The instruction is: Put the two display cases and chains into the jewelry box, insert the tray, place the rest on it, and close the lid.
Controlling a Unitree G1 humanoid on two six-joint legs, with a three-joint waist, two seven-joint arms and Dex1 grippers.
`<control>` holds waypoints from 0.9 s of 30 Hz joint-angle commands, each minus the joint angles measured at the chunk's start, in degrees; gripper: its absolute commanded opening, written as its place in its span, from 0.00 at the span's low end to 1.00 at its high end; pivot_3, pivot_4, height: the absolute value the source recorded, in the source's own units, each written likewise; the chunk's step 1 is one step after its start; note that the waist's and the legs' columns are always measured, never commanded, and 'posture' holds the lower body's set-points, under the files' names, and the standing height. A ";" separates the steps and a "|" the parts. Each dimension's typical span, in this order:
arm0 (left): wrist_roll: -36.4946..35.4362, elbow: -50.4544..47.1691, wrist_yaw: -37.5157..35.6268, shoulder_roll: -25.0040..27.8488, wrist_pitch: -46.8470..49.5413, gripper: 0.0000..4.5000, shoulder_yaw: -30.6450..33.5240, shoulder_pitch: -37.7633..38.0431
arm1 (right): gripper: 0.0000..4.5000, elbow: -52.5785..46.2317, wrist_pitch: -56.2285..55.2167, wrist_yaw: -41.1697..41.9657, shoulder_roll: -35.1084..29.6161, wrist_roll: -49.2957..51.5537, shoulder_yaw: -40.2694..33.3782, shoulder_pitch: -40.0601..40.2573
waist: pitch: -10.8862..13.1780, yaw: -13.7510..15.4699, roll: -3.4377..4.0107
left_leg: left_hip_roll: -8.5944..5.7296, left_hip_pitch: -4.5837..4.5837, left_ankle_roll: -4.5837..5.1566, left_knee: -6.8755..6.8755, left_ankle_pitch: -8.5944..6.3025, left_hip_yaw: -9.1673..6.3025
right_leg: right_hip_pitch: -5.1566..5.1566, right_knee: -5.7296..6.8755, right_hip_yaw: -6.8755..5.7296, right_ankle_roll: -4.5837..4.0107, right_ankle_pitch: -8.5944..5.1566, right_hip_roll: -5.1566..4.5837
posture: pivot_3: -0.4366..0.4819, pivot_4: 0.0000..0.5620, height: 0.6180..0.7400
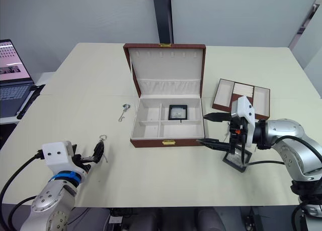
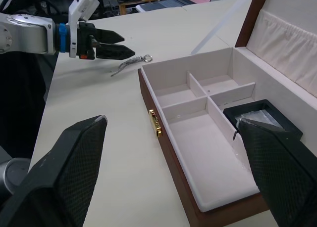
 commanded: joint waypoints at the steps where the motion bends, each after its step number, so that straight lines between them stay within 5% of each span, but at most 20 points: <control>1: 0.91 2.29 -0.35 0.59 -2.45 0.99 -1.32 -1.54 | 1.00 -2.61 0.00 -0.72 0.50 0.25 -0.05 -0.51 | 0.00 0.00 0.00 | -0.01 0.00 0.00 0.00 0.00 0.01 | 0.00 0.00 -0.01 0.00 0.00 0.00 | 0.48 0.27 1.00; 15: 1.28 11.00 -2.69 1.65 -5.51 0.99 -4.02 -2.57 | 1.00 -4.61 0.98 -2.00 0.37 0.78 -0.37 0.44 | -0.02 0.00 0.02 | -0.02 0.02 0.00 -0.01 0.00 0.02 | 0.00 0.01 -0.03 0.00 0.00 -0.01 | 0.48 0.27 1.00; 19: 0.32 11.03 -2.66 1.45 -5.17 0.79 -3.77 -2.55 | 1.00 -4.47 0.93 -1.93 0.42 0.61 -0.23 0.26 | -0.03 0.00 0.03 | -0.01 0.03 0.00 -0.01 0.00 0.03 | 0.00 0.02 -0.04 0.00 0.00 -0.01 | 0.48 0.27 1.00; 27: -0.72 10.08 -2.29 1.18 -4.36 0.24 -3.66 -2.46 | 1.00 -4.10 0.48 -1.80 0.58 0.32 -0.19 0.42 | -0.03 0.00 0.04 | -0.02 0.02 0.00 -0.01 0.00 0.02 | 0.00 0.01 -0.04 0.00 0.00 -0.02 | 0.48 0.27 1.00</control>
